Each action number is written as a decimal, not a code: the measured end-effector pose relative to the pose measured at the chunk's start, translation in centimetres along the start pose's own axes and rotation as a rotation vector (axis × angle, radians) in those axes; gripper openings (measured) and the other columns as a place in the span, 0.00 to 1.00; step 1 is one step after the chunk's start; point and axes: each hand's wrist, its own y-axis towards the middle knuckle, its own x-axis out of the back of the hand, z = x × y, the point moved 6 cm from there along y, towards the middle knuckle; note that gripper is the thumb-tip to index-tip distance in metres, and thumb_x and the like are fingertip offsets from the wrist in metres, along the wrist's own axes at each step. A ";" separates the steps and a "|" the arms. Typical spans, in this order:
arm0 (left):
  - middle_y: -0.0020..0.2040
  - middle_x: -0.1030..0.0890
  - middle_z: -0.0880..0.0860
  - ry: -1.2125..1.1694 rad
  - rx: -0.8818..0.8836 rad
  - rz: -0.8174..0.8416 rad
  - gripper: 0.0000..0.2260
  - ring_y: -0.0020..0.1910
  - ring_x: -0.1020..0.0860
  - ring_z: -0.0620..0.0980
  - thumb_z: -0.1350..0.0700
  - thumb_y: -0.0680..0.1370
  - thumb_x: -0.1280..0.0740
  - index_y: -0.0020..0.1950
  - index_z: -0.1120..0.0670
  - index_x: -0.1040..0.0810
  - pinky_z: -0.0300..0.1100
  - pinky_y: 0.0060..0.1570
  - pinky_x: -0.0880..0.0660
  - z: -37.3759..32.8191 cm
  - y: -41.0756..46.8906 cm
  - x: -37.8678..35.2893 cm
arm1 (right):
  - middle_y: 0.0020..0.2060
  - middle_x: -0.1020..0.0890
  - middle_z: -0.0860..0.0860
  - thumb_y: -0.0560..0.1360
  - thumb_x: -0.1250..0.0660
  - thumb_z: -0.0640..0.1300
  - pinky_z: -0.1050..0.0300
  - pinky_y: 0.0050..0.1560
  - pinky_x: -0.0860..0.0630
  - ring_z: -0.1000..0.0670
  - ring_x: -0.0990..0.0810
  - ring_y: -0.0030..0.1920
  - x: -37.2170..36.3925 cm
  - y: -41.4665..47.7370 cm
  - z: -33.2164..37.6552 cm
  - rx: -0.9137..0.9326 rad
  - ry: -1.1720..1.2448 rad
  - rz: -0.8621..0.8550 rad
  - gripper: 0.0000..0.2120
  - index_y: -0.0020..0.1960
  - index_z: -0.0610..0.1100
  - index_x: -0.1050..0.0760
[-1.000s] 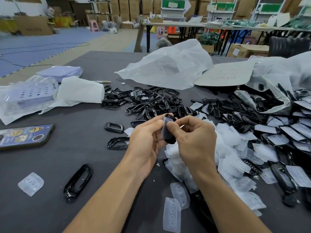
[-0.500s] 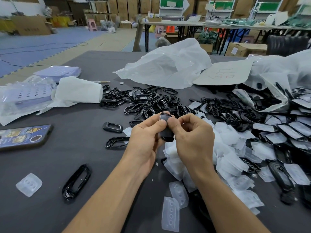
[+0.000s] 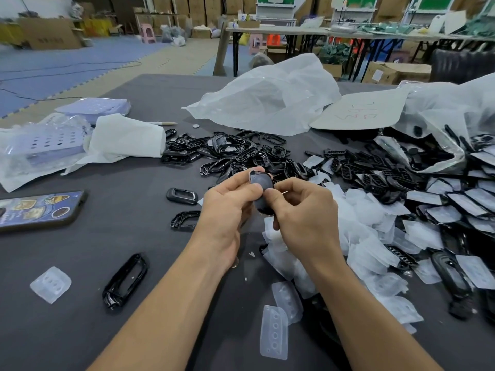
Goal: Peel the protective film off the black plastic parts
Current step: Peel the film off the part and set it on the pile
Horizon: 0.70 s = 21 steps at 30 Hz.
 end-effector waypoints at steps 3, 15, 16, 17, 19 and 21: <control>0.46 0.13 0.56 0.148 -0.077 -0.090 0.08 0.43 0.18 0.52 0.65 0.77 0.29 0.50 0.55 0.12 0.43 0.48 0.20 -0.8 0.0 0.9 | 0.28 0.17 0.55 0.75 0.26 0.47 0.60 0.33 0.26 0.55 0.22 0.26 0.1 0.0 0.1 0.016 -0.020 -0.005 0.08 0.37 0.53 0.19; 0.36 0.14 0.52 0.205 -0.174 -0.199 0.13 0.35 0.20 0.49 0.65 0.76 0.27 0.37 0.49 0.11 0.36 0.38 0.20 -1.4 -0.1 1.1 | 0.29 0.16 0.52 0.74 0.25 0.42 0.63 0.32 0.26 0.54 0.22 0.27 0.2 0.0 0.3 -0.013 0.117 0.072 0.06 0.39 0.50 0.18; 0.37 0.14 0.53 0.198 -0.167 -0.192 0.13 0.35 0.19 0.49 0.65 0.76 0.28 0.37 0.50 0.11 0.37 0.38 0.19 -1.4 -0.1 1.1 | 0.30 0.16 0.51 0.74 0.25 0.41 0.62 0.32 0.25 0.53 0.21 0.27 0.1 0.0 0.3 -0.021 0.131 0.083 0.06 0.40 0.49 0.18; 0.37 0.14 0.54 0.189 -0.155 -0.182 0.12 0.35 0.19 0.50 0.66 0.76 0.28 0.38 0.52 0.11 0.37 0.40 0.19 -1.4 -0.1 1.2 | 0.31 0.15 0.51 0.74 0.26 0.40 0.60 0.33 0.24 0.52 0.20 0.27 0.1 0.0 0.3 -0.026 0.137 0.088 0.06 0.40 0.48 0.17; 0.40 0.14 0.57 0.190 -0.131 -0.139 0.07 0.37 0.18 0.52 0.66 0.72 0.28 0.41 0.56 0.12 0.41 0.44 0.19 -1.5 -0.1 1.1 | 0.31 0.15 0.51 0.74 0.27 0.39 0.60 0.33 0.24 0.52 0.20 0.27 0.1 0.1 0.2 -0.031 0.144 0.083 0.06 0.41 0.48 0.17; 0.41 0.14 0.58 0.223 -0.112 -0.076 0.10 0.39 0.17 0.53 0.64 0.67 0.31 0.43 0.57 0.12 0.44 0.48 0.19 -1.5 -0.2 1.0 | 0.30 0.16 0.51 0.74 0.27 0.38 0.61 0.33 0.25 0.52 0.21 0.26 0.3 0.1 0.2 -0.034 0.145 0.074 0.06 0.40 0.48 0.17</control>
